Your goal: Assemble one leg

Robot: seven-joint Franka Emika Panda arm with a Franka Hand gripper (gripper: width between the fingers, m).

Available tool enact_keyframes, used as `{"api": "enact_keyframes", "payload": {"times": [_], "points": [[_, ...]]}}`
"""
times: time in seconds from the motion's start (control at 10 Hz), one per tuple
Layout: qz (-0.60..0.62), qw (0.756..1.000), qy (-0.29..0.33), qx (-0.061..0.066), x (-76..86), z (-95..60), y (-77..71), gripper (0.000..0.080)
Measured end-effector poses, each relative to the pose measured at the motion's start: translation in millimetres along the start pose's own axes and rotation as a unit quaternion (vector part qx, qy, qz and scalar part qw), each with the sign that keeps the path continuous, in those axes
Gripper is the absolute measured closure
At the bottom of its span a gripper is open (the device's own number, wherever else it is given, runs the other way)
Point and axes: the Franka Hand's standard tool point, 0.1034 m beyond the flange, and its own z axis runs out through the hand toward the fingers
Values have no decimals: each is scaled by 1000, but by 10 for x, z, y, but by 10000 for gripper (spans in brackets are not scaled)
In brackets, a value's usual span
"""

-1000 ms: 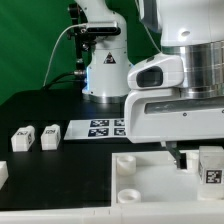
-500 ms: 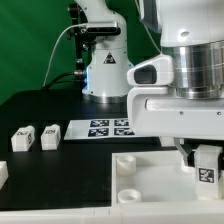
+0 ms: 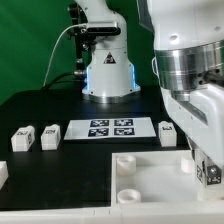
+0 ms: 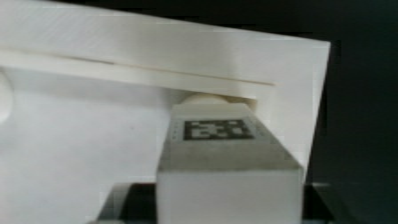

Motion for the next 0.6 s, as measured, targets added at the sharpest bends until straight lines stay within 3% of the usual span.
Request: {"api": "enact_keyframes", "payload": {"times": [0.2, 0.4, 0.6], "points": [[79, 997, 1, 0, -46, -1, 8, 506], [51, 999, 2, -1, -51, 7, 14, 506], [-55, 998, 7, -5, -118, 42, 44, 210]]}}
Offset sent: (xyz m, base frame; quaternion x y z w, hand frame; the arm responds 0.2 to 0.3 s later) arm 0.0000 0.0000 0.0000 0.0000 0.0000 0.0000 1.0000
